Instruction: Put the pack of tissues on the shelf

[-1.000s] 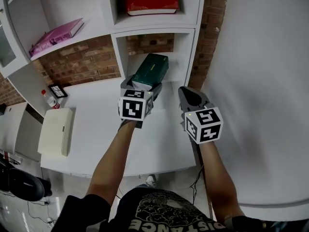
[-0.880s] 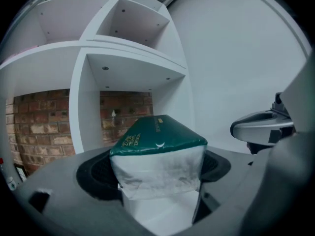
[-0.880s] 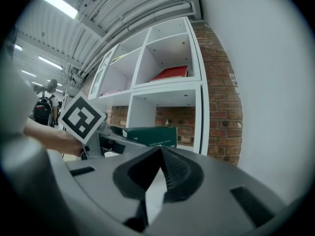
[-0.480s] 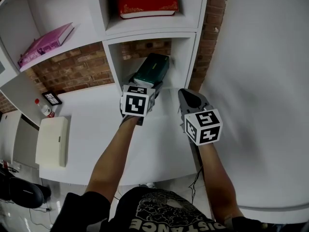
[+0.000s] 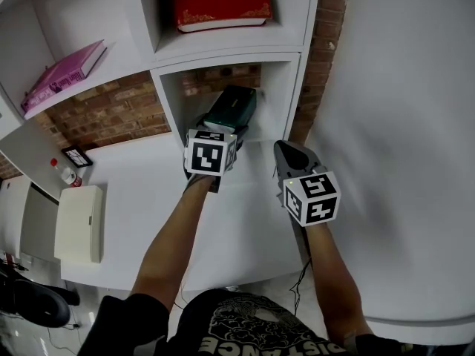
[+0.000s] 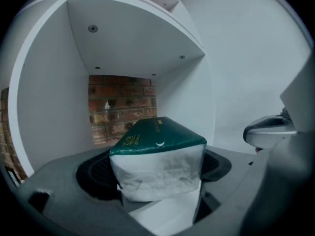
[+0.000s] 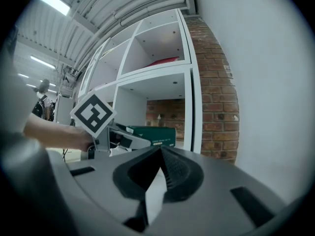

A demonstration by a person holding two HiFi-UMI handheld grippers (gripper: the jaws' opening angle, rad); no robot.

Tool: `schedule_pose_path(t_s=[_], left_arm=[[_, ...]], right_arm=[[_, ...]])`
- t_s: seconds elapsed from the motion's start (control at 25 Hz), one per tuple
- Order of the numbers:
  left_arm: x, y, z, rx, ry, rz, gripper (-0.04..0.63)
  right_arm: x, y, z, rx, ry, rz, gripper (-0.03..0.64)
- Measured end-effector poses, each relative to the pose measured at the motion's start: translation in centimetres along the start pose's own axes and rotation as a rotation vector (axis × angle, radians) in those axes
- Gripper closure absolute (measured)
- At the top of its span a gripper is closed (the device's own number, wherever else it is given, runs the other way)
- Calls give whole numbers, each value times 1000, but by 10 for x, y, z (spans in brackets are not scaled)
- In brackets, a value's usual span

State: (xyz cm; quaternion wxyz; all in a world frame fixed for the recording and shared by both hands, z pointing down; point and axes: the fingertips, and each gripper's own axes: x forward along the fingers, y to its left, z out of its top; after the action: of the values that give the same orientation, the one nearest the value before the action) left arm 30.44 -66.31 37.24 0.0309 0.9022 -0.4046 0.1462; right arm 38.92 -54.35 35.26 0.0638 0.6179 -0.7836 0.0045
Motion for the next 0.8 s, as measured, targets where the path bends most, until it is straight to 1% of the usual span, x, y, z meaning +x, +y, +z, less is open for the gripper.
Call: schedule_pose_path(t_s=[0.32, 0.48, 0.68, 0.8], left_arm=[[0, 0, -3, -5, -9, -4, 114], [-5, -1, -2, -12, -12, -2, 84], [-18, -2, -6, -19, -15, 14, 84], [-30, -5, -8, -39, -29, 17, 86]], right_arm=[[-4, -1, -4, 14, 3, -1, 612], [-8, 0, -5, 19, 0, 3, 612], [-16, 5, -4, 20, -3, 15, 612], [-22, 10, -2, 17, -7, 23, 612]])
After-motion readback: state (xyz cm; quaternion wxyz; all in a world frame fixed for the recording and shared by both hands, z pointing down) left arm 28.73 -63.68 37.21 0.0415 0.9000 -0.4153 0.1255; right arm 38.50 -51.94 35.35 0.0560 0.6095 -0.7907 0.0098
